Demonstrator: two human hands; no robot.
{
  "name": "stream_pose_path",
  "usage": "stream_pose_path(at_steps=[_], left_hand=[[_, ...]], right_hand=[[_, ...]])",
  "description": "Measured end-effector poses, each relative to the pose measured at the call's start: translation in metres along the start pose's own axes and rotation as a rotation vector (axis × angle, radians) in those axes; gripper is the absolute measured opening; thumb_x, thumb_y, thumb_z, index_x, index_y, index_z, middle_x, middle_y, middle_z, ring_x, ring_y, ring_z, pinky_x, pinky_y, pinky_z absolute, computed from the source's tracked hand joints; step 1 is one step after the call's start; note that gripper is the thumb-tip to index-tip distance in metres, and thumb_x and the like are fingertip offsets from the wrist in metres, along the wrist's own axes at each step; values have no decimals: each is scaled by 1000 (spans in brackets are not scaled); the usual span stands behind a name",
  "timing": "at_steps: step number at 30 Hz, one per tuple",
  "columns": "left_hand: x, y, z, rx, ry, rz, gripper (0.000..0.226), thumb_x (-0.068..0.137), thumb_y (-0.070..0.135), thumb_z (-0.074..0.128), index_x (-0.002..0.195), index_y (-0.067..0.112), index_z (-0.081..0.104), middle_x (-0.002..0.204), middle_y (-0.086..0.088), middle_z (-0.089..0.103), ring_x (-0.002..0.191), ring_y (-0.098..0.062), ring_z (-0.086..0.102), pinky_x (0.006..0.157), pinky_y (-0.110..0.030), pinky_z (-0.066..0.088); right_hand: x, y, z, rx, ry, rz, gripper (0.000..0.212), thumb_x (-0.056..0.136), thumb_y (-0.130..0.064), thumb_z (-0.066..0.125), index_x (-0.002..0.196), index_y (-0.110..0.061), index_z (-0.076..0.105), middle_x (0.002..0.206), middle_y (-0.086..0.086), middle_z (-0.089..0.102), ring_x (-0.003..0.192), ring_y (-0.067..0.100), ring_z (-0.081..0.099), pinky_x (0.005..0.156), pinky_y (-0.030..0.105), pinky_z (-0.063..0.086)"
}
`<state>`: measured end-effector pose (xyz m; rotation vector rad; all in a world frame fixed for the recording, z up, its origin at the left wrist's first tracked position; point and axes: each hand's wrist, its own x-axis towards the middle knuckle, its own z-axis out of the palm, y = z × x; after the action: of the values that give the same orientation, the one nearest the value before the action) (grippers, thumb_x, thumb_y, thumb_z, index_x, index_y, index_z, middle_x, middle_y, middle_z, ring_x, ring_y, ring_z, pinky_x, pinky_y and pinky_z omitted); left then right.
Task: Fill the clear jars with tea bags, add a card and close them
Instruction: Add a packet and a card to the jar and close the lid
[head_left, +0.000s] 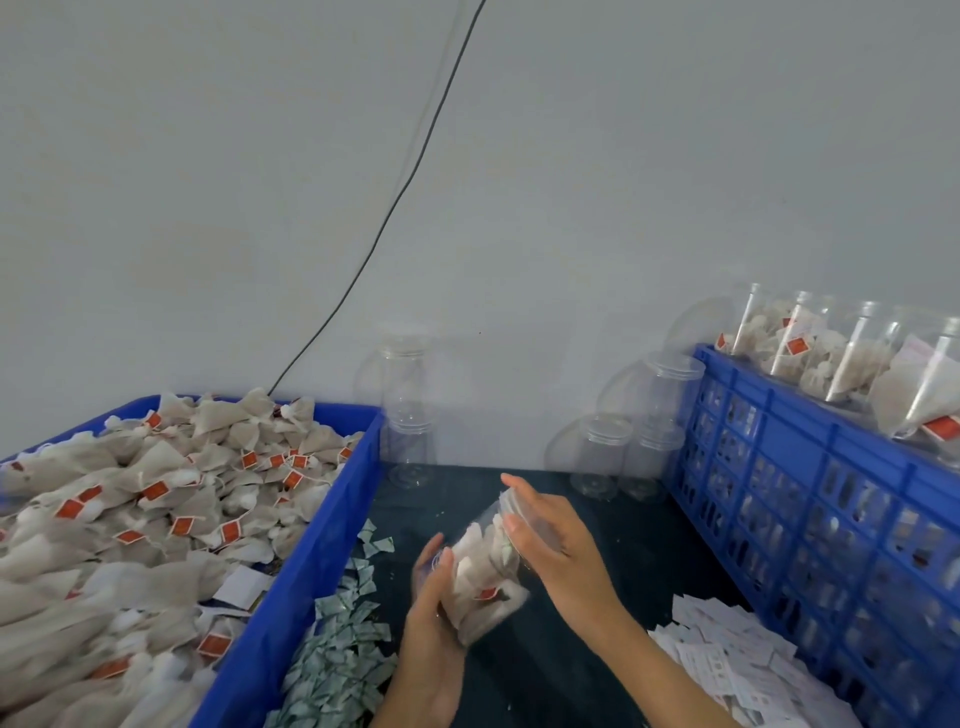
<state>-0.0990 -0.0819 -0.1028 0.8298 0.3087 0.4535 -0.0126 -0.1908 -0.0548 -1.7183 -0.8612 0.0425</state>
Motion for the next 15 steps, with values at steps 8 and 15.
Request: stream_pose_path(at_steps=[8, 15], left_hand=[[-6, 25, -7, -108, -349, -662, 59, 65, 53, 70, 96, 3, 75, 96, -22, 60, 70, -34, 57, 40, -21, 42], [1, 11, 0, 67, -213, -319, 69, 72, 63, 60, 114, 9, 68, 99, -21, 66, 67, -25, 60, 48, -27, 48]], right_hand=[[10, -18, -35, 1, -412, -167, 49, 84, -48, 61, 132, -46, 54, 123, -9, 45, 119, 10, 48, 99, 19, 42], [14, -20, -23, 41, -151, -31, 30, 95, -34, 56, 121, -48, 59, 118, 0, 61, 107, 5, 60, 95, 23, 48]])
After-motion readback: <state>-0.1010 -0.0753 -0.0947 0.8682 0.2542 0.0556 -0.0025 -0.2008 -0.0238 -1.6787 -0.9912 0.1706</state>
